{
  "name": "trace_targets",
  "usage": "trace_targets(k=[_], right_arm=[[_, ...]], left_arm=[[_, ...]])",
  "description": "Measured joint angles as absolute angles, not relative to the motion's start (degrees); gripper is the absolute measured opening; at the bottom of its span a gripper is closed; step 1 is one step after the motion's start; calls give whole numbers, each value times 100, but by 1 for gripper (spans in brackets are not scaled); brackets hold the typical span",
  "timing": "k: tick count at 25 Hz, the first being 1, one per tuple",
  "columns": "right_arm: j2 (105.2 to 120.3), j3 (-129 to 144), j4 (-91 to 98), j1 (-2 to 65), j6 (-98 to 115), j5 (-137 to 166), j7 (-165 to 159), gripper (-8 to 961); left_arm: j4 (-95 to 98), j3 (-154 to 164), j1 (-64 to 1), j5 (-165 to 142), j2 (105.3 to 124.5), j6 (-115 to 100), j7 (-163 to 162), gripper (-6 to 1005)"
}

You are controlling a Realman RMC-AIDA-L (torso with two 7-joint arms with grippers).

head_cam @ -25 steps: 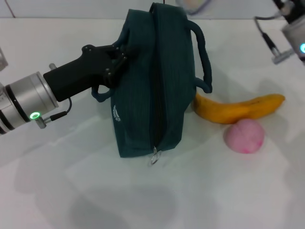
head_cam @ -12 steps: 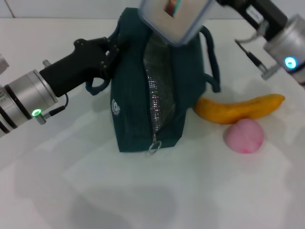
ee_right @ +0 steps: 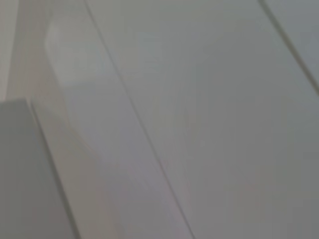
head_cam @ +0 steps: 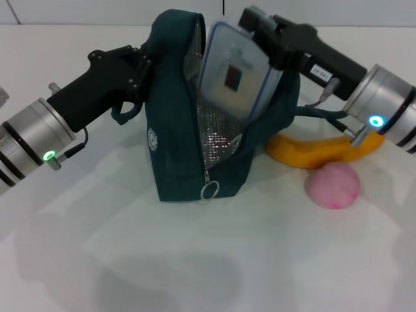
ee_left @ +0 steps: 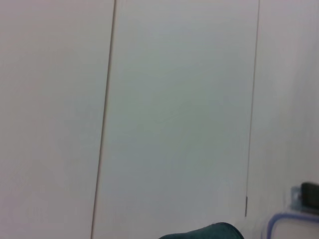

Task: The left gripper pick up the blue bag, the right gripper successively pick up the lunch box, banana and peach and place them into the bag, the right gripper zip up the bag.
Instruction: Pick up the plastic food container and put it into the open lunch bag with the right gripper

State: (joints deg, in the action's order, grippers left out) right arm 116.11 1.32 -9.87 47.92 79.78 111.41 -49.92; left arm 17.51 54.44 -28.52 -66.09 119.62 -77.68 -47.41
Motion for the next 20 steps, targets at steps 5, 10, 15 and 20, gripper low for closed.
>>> trace_targets(k=[5, 10, 15, 20], right_arm=[[11617, 127, -1028, 4907, 7678, 11432, -5065, 161], [11597, 131, -988, 5030, 7754, 11585, -5096, 185], [11570, 97, -798, 4958, 8644, 11607, -5144, 232], [11533, 462, 208, 4905, 9622, 11662, -6103, 372]], left_arm=[[1742, 5456, -2855, -6632, 11962, -7713, -4739, 36], [1707, 5458, -2863, -6642, 11962, -7625, -4737, 36], [1703, 5448, -2865, -6620, 11962, -7612, -4763, 36], [1698, 5432, -2832, -6535, 11958, -7612, -4769, 36]])
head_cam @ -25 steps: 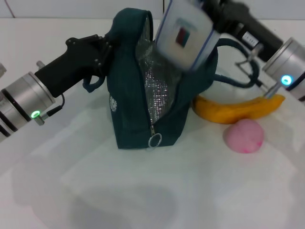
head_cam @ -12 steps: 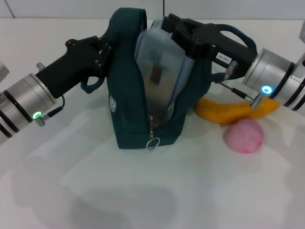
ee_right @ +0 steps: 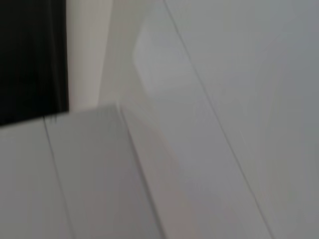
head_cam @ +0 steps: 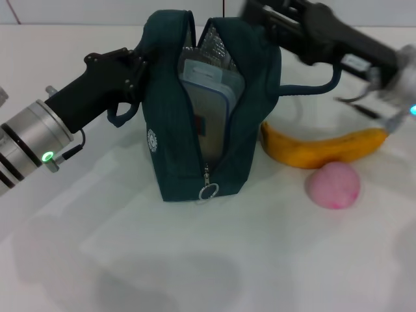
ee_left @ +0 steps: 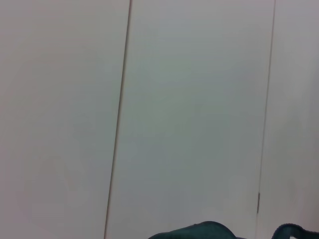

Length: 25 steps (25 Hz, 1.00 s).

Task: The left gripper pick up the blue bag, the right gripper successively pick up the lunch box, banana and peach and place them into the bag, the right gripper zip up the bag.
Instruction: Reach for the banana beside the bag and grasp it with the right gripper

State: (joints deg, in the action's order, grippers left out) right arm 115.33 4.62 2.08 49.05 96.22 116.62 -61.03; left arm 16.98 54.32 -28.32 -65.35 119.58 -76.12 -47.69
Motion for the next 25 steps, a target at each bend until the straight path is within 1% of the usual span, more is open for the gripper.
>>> trace_targets(k=[2, 7, 9, 12, 14, 17, 25], right_arm=[[11521, 1087, 1270, 4853, 9721, 11662, -7211, 428], [11530, 2837, 3607, 4333, 9286, 11672, -9271, 668], [11526, 3887, 4696, 3961, 8958, 11675, -9990, 677], [11494, 4726, 5486, 3758, 8694, 11812, -10479, 691], [11472, 5127, 5859, 3797, 8760, 12209, -10757, 694], [11486, 5534, 6188, 3946, 8896, 12788, -11014, 692], [11528, 6097, 6192, 4306, 8857, 13718, -11212, 672]], left_arm=[[1696, 5433, -2836, -6537, 11956, -7603, -4753, 36], [1678, 5461, -2958, -6571, 11959, -7448, -4738, 36], [1678, 5465, -2976, -6575, 11962, -7424, -4737, 36], [1667, 5447, -2980, -6525, 11979, -7367, -4739, 36], [1633, 5441, -2983, -6437, 11989, -7343, -4740, 36], [1565, 5451, -3026, -6352, 11996, -7323, -4722, 36], [1437, 5427, -3097, -6069, 11992, -7086, -4502, 36]])
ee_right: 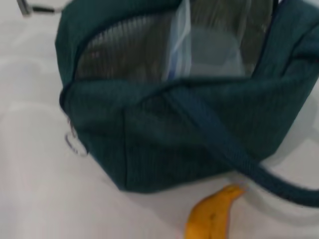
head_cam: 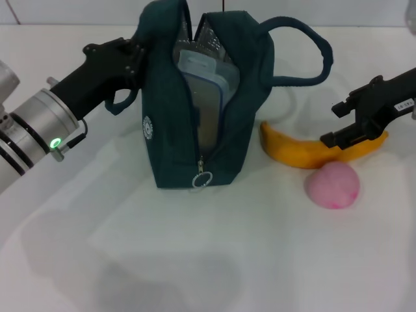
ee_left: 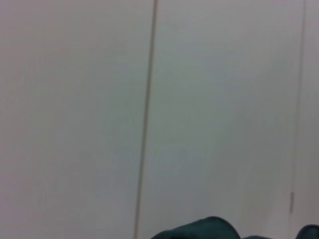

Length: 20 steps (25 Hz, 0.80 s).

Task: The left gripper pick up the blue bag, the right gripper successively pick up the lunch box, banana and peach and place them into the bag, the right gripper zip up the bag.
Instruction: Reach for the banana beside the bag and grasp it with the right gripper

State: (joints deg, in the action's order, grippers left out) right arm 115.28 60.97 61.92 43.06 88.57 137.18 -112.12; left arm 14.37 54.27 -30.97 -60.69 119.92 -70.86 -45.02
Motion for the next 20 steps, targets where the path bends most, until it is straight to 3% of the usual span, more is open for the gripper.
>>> trace_targets(k=[20], right_arm=[[11612, 7423, 4906, 4996, 7682, 13828, -11403, 619]], left_arm=[[1323, 5432, -3121, -5785, 11984, -7029, -4327, 36]])
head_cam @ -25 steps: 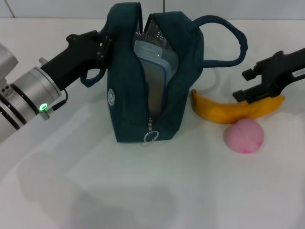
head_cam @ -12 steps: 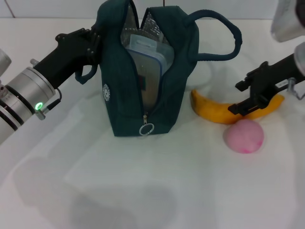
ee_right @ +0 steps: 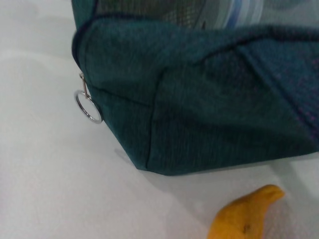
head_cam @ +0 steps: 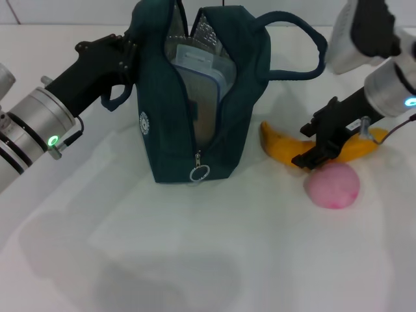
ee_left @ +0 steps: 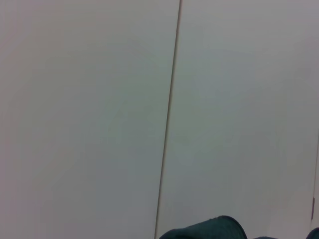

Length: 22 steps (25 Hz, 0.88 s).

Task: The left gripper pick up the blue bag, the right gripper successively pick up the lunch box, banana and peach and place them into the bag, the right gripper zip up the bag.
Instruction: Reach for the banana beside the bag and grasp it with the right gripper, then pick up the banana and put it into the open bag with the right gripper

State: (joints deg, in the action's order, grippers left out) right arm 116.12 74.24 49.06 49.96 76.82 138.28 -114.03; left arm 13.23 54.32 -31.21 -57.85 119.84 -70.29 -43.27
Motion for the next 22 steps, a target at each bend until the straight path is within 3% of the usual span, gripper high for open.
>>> trace_targets(k=[17, 22], right_arm=[[11602, 7918, 4774, 5092, 7342, 13770, -11644, 574], [11546, 7579, 5632, 4624, 7589, 13618, -11579, 446]], left_arm=[[1337, 5458, -3099, -5818, 11984, -7036, -4324, 36], [1358, 5479, -3016, -5839, 11980, -7307, -4254, 36]])
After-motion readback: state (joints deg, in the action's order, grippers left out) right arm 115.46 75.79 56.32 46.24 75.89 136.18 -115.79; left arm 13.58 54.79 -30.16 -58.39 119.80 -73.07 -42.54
